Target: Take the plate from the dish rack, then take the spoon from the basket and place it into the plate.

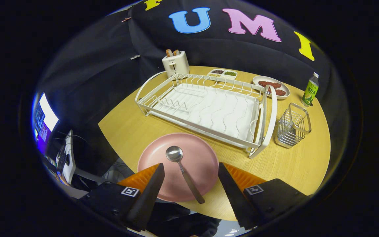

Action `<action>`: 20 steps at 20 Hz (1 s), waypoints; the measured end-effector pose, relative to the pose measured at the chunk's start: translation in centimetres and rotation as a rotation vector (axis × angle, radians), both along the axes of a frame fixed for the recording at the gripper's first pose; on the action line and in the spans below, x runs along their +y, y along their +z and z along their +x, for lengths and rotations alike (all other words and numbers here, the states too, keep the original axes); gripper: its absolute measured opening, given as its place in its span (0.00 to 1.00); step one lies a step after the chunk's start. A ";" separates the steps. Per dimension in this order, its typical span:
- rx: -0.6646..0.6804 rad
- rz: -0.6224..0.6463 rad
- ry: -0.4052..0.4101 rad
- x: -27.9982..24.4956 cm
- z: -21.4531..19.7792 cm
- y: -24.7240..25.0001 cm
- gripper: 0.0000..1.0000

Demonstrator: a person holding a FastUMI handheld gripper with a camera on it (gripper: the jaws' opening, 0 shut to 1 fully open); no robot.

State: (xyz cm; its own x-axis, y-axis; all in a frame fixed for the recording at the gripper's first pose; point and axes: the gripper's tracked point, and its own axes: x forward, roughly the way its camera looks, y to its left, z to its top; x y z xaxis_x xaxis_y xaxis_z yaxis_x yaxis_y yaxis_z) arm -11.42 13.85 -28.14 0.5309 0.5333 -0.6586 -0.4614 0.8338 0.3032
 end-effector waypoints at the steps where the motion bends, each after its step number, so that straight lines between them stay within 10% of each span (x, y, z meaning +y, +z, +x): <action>1: -0.017 0.006 -0.015 -0.2 0.4 1.0 0.99; 20: -0.617 -0.059 -0.410 -10.5 11.4 24.2 0.98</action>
State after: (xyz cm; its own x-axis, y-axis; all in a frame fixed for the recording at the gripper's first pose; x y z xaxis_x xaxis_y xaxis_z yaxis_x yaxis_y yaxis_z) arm 0.01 3.39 -3.95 0.9625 0.1855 -0.1980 -0.1813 0.9826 0.0392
